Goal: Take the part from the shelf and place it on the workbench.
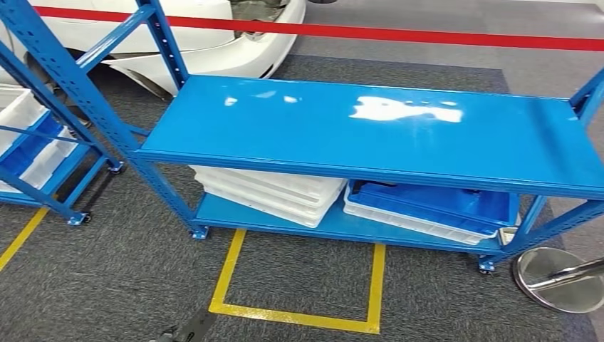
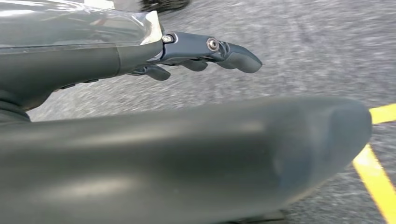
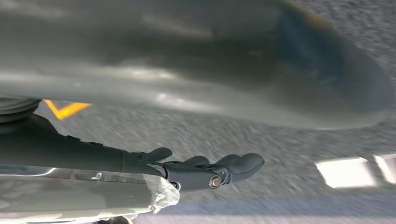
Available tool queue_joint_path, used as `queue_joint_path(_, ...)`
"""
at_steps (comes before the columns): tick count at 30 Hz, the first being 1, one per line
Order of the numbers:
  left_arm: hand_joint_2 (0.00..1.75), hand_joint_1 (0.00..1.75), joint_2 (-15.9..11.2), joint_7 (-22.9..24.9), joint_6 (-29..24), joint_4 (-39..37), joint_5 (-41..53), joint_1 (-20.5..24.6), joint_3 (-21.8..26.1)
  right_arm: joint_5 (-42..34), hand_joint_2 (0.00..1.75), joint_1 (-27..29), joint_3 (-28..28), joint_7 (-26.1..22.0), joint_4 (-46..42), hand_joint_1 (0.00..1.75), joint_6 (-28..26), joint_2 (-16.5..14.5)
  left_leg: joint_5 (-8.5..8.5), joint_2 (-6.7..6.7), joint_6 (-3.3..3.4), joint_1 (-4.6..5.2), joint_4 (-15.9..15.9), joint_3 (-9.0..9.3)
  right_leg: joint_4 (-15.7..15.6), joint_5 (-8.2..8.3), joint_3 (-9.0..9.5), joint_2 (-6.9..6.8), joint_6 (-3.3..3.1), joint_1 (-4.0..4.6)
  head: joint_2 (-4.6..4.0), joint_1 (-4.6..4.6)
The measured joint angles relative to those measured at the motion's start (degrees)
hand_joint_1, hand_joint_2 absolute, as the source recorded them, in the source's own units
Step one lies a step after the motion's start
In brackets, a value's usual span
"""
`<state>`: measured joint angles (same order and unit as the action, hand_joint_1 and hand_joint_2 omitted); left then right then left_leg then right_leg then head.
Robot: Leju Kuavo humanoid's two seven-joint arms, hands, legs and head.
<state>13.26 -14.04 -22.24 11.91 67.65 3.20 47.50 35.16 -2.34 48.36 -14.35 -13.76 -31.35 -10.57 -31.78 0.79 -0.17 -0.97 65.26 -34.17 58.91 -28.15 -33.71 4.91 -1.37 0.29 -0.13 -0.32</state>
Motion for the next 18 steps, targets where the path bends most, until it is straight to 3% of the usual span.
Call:
queue_joint_path(2, 0.0, 0.0, 0.02, -0.03, 0.03, -0.01, 0.09, 0.18, 0.07, 0.59, 0.0, -0.01, -0.27, 1.29, 0.3, 0.0, 1.61, -0.06, 2.0, 1.2, 0.16, -0.03, -5.25, 1.78, 0.26, -0.18, -0.14, 0.95, 0.26, 0.07, 0.0, 0.03)
queue_joint_path(3, 0.0, 0.0, 0.04, -0.03, 0.07, -0.01, 0.17, 0.28, 0.1, 0.97, 0.0, 0.05, -0.44, 2.21, 0.43, 0.0, 2.59, -0.07, 1.84, 1.45, 0.07, -0.03, -5.94, 1.97, 0.36, -0.21, -0.31, 1.16, 0.35, 0.08, 0.0, 0.04)
queue_joint_path(11, 0.0, 0.0, 0.05, 0.2, 0.33, -0.01, 1.59, 0.49, 0.11, 5.44, 0.0, 0.19, -2.89, 11.05, 1.27, 0.0, 7.58, -0.1, 1.71, 1.63, 0.22, 0.14, -6.29, 2.1, -0.25, -0.2, -0.03, 1.1, 0.59, -0.02, 0.0, 0.08)
queue_joint_path(15, 1.75, 0.0, 0.05, 0.33, 0.25, -0.01, 1.92, 0.52, 0.11, 6.66, 1.75, 0.21, -3.98, 13.12, 1.51, 0.0, 7.95, -0.19, 1.62, 1.64, 0.35, 0.16, -6.26, 2.12, -0.29, -0.26, 0.0, 1.09, 0.9, -0.03, 0.0, 0.08)
queue_joint_path(18, 1.75, 0.0, 0.05, 0.41, 0.21, -0.01, 1.97, 0.53, 0.11, 7.12, 1.75, 0.21, -4.5, 13.72, 1.61, 0.0, 8.23, -0.27, 1.59, 1.66, 0.39, 0.14, -6.26, 2.14, -0.31, -0.32, -0.01, 1.09, 1.04, -0.03, 0.0, 0.08)
